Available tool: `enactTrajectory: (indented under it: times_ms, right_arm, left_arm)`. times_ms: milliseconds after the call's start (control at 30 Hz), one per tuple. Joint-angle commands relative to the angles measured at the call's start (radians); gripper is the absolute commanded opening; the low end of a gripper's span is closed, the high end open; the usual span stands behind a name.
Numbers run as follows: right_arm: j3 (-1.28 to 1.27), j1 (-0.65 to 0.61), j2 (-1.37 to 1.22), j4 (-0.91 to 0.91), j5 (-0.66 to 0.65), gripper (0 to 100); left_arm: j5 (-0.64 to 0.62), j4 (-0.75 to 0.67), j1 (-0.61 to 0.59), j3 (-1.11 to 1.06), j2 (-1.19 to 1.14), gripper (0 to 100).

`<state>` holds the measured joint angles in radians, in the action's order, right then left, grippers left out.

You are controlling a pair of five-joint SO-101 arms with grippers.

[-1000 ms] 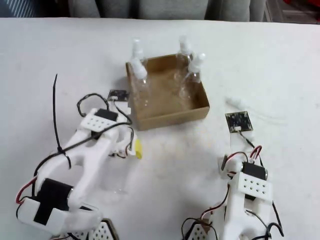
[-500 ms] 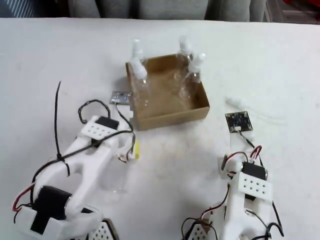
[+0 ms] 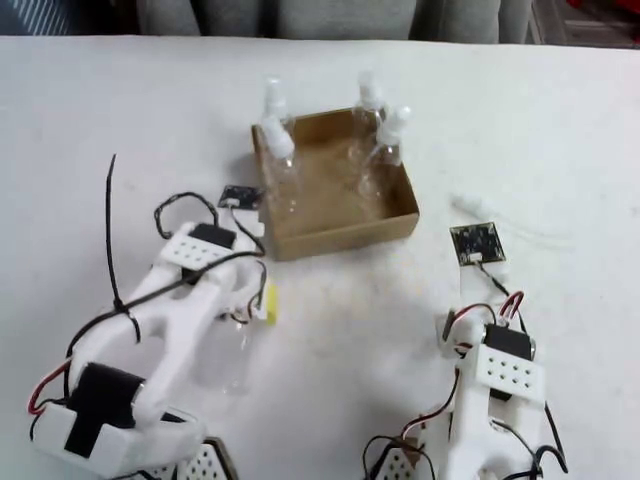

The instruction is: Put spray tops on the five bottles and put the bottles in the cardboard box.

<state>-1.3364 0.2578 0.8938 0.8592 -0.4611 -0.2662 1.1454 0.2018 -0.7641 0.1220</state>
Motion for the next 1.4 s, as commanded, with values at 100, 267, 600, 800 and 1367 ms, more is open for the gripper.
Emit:
enactTrajectory:
  times_ms: [100, 267, 600, 800, 1367]
  right_arm:
    - [0.006, 0.01, 0.008, -0.013, -0.008, 3.0]
    - [0.006, 0.01, 0.008, -0.013, -0.008, 3.0]
    - [0.006, 0.008, 0.008, -0.015, -0.008, 3.0]
    - [0.006, 0.008, 0.008, -0.015, -0.008, 3.0]
    - [0.006, 0.01, 0.008, -0.015, -0.008, 3.0]
  left_arm:
    - [0.089, 0.043, -0.008, 0.049, 0.027, 25]
    - [0.157, 0.052, -0.012, 0.051, 0.027, 26]
    - [0.27, 0.051, -0.015, 0.069, 0.028, 26]
    - [0.313, 0.054, -0.015, 0.112, 0.027, 26]
    - [0.377, 0.186, -0.048, 0.219, 0.019, 38]
